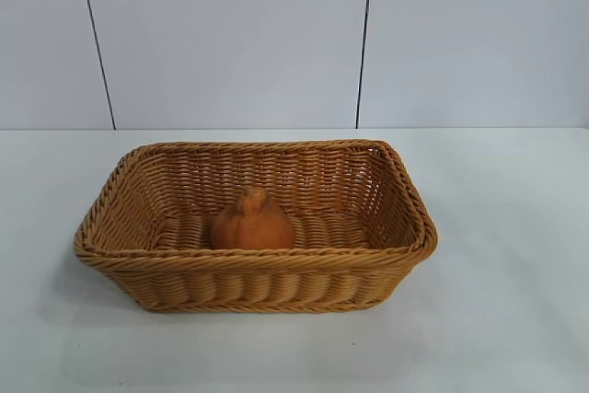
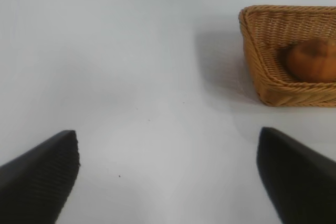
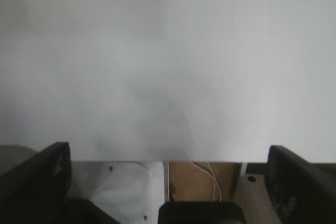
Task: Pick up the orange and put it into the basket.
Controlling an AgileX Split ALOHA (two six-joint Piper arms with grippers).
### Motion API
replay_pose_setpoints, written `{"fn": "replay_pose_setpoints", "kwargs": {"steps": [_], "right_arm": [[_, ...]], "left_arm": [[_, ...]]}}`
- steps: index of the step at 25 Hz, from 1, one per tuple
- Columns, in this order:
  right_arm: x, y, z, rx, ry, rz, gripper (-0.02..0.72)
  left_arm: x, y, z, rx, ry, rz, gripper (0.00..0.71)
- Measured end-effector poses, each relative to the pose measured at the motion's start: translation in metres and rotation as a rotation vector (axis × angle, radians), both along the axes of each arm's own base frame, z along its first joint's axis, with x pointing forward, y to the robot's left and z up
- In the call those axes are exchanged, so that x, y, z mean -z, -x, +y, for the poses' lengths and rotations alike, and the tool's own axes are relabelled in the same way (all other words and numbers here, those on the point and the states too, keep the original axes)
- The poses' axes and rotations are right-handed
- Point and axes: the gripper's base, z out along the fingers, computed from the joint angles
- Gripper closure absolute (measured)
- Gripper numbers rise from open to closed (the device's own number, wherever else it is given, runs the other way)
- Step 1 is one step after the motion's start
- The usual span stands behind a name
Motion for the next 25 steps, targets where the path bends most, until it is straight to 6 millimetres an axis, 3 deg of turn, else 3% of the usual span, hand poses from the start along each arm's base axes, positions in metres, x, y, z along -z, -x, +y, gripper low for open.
{"fn": "replay_pose_setpoints", "kwargs": {"steps": [7,17,25], "right_arm": [[0.016,0.068,-0.009,-0.054,-0.019,-0.212,0.01],[-0.02,0.125,-0.015,-0.059,-0.063,-0.631,0.01],[-0.032,0.164,-0.02,-0.057,-0.089,-0.892,0.01]], "left_arm": [[0.0,0.0,0.0,0.0,0.0,0.001,0.059],[0.0,0.0,0.0,0.0,0.0,0.001,0.059],[0.0,0.0,0.0,0.0,0.0,0.001,0.059]]}}
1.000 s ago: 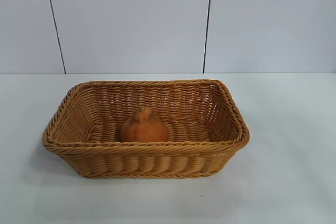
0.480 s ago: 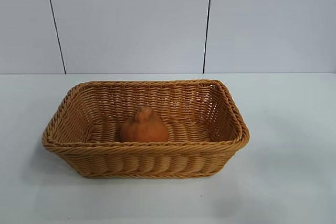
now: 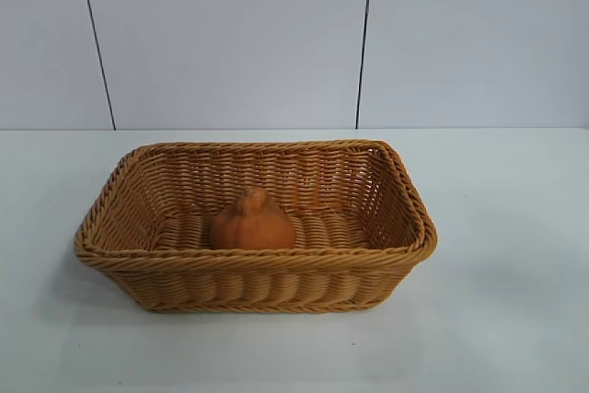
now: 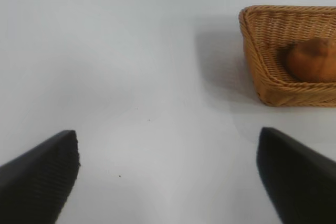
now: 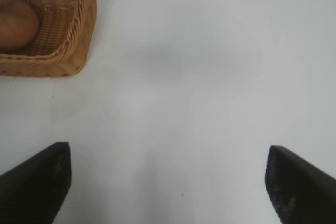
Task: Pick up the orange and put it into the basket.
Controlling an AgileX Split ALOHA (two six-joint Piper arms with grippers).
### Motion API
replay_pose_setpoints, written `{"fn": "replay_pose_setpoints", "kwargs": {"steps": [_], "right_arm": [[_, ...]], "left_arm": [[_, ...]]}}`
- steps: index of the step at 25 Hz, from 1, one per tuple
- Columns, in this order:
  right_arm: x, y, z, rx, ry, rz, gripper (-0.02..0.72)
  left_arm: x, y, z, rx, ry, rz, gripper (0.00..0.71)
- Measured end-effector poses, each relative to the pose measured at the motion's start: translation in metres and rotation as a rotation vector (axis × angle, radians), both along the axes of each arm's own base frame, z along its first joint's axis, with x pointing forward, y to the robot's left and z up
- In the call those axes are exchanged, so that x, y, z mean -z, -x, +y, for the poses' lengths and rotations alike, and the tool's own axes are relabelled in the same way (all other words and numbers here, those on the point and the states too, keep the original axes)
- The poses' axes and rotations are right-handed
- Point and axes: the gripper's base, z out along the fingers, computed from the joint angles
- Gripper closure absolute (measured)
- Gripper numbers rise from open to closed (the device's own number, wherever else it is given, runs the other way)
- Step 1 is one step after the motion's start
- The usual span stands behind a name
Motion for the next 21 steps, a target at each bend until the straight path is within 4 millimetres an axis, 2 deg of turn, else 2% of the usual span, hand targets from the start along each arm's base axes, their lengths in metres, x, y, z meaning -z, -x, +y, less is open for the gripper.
{"fn": "replay_pose_setpoints", "kwargs": {"steps": [7,21], "right_arm": [[-0.002,0.029,-0.004,0.0,-0.025,-0.188,0.01],[-0.002,0.031,-0.003,0.069,-0.025,-0.198,0.01]], "left_arm": [[0.0,0.0,0.0,0.0,0.0,0.0,0.059],[0.0,0.0,0.0,0.0,0.0,0.0,0.059]]}}
